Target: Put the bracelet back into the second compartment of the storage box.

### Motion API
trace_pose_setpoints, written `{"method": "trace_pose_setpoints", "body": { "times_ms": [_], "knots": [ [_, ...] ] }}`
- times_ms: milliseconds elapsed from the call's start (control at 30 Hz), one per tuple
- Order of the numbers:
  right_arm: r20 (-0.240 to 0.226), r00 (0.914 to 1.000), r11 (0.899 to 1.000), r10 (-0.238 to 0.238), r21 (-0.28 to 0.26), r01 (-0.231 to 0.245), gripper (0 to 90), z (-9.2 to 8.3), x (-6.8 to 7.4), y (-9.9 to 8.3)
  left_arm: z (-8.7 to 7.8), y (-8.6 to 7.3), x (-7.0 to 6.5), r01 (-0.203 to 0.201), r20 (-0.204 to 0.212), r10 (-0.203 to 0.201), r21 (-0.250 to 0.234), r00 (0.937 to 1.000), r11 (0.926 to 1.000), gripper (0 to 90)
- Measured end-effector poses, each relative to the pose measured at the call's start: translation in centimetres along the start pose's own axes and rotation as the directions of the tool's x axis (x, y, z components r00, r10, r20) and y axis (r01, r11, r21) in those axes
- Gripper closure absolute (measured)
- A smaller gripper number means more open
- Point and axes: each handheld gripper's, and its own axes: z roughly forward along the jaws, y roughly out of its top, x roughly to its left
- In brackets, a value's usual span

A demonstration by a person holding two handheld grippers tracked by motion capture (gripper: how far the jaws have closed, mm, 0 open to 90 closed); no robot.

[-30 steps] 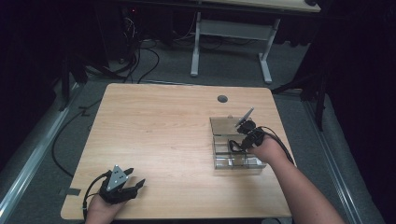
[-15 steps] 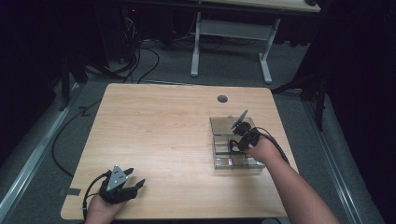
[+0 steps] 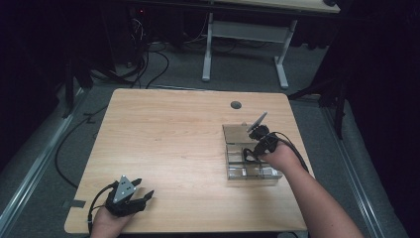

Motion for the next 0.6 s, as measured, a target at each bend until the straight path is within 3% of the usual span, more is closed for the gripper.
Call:
{"method": "trace_pose_setpoints", "body": {
  "times_ms": [600],
  "knots": [
    [-0.011,0.9997,0.999,0.021,-0.046,-0.021,85.3,-1.2,0.5,-1.7,0.0,0.0,0.0,0.001,-0.007,-0.001,-0.001,1.0000,1.0000,37.7]
  ]
}}
